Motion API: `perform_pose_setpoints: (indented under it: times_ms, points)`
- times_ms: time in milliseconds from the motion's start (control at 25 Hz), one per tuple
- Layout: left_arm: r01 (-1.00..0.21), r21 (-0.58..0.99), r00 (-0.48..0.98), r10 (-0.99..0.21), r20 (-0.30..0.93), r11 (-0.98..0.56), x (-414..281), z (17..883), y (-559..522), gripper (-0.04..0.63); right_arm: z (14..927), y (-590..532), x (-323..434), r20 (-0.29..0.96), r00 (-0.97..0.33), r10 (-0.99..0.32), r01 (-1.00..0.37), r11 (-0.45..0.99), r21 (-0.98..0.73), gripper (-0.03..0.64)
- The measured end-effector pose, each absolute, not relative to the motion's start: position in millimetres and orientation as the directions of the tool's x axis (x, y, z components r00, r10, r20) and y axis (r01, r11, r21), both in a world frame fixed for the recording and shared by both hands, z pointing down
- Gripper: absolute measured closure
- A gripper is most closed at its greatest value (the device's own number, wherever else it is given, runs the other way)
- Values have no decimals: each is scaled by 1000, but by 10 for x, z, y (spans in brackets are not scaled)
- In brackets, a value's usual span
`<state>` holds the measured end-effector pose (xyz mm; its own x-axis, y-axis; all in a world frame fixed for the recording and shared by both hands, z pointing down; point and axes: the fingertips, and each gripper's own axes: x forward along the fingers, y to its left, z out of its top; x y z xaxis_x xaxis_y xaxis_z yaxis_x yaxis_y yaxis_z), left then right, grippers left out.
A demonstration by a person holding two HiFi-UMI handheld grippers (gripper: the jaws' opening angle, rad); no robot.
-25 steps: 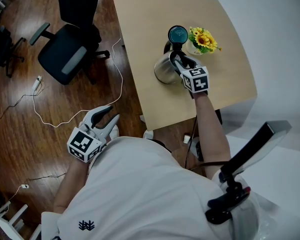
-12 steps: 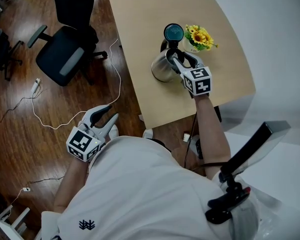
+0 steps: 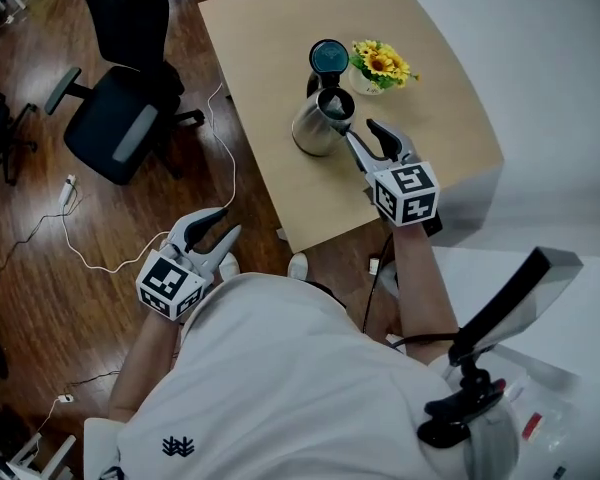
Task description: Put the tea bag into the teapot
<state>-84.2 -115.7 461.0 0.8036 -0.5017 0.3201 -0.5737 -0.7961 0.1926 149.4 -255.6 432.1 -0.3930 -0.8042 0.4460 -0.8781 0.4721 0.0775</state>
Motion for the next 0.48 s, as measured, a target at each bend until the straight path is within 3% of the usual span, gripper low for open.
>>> perform_pose_setpoints:
  times_ms: [480]
  points:
    - [-491, 165, 852, -431, 297, -856, -713, 4440, -1246, 500, 3968, -1346, 1746, 393, -297, -870, -937, 346, 57, 437]
